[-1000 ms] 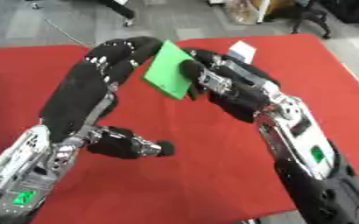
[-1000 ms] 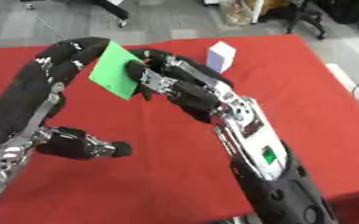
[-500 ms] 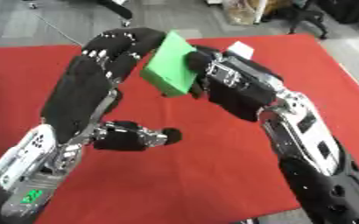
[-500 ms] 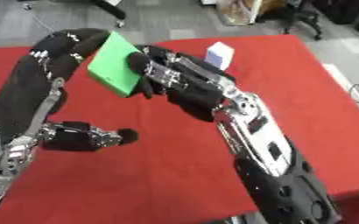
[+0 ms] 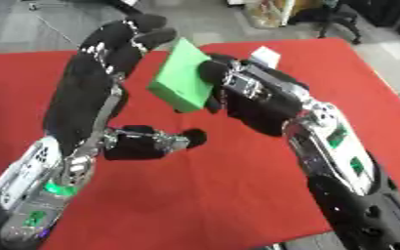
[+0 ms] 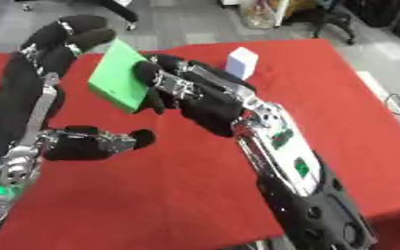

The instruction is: Pick up the objects with one hand, pass them to the other hand, and then place them into the box on the other side of the table.

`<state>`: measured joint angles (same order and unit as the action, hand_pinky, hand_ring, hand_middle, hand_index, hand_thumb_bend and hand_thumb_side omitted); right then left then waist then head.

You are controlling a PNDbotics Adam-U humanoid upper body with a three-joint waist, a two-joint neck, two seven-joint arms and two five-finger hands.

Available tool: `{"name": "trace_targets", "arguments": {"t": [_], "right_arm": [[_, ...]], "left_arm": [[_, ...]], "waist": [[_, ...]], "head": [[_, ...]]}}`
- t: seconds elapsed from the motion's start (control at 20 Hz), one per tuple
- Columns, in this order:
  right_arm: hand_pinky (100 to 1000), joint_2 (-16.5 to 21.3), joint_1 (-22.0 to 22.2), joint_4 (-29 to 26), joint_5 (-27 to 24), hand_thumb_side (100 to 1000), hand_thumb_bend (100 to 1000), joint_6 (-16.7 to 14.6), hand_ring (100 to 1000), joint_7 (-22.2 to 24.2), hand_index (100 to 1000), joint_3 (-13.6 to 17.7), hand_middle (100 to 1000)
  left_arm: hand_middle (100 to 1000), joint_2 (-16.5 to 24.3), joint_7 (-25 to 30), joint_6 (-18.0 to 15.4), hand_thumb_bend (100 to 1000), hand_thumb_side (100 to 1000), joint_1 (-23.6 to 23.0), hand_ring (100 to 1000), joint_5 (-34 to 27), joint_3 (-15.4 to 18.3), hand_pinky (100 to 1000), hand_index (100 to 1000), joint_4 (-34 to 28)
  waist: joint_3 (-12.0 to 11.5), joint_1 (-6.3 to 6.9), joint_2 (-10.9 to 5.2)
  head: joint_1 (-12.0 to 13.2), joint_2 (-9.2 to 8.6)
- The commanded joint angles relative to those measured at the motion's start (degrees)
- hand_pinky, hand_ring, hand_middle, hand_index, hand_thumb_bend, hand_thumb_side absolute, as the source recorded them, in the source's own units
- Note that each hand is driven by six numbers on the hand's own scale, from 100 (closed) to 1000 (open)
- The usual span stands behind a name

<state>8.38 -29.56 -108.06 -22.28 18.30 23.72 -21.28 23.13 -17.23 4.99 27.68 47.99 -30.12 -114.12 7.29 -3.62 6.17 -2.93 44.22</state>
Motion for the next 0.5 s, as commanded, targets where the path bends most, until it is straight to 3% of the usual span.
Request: {"name": "trace_targets", "arguments": {"t": [0.05,0.5], "right_arm": [[757,0.41,-0.89,-0.41,0.29,600,100,0.38,643,-0.1,675,0.09,275],[759,0.37,-0.9,-0.3,1.11,602,100,0.43,644,0.31,674,-0.19,271]], "left_arm": [[768,0.0,-0.77,0.5,847,412,1.0,756,-2.85,-0.25,820,829,-0.47],[719,-0.19,0.64,1.47,806,414,1.26,682,-10.3,-0.92,780,794,-0.47]], "waist": [[0.07,-0.45,0.27],[0.1,-0.5,0.39]], "head": [[-0.2,-0.1],[0.03,-0.1]]}}
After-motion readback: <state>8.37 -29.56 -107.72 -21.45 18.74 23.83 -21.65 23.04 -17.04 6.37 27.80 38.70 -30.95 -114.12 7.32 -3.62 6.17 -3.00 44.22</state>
